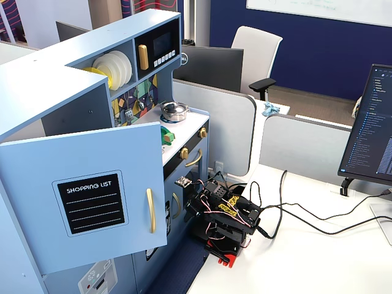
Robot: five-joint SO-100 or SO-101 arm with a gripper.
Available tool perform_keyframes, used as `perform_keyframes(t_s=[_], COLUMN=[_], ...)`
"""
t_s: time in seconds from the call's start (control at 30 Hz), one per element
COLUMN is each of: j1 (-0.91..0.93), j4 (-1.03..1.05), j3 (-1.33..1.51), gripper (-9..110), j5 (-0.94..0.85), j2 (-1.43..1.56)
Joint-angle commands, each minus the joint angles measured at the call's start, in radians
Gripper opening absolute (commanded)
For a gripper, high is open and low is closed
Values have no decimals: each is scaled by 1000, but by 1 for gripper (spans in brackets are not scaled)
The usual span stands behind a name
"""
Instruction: Pick up the green pineapple from the left cabinet and place it in the green recipient
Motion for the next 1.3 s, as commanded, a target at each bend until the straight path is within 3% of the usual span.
perform_keyframes(t_s=[0.0, 0.57, 0.77, 0.93, 1.1, 1.27], j1=[31, -55, -287, -515, -698, -784], j4=[176, 170, -216, -560, -724, -761], j3=[8, 6, -55, -285, -614, -856], gripper=[0, 0, 0, 0, 0, 0], j5=[48, -5, -12, -115, -176, -253], j2=[-6, -6, -107, -287, -515, -660])
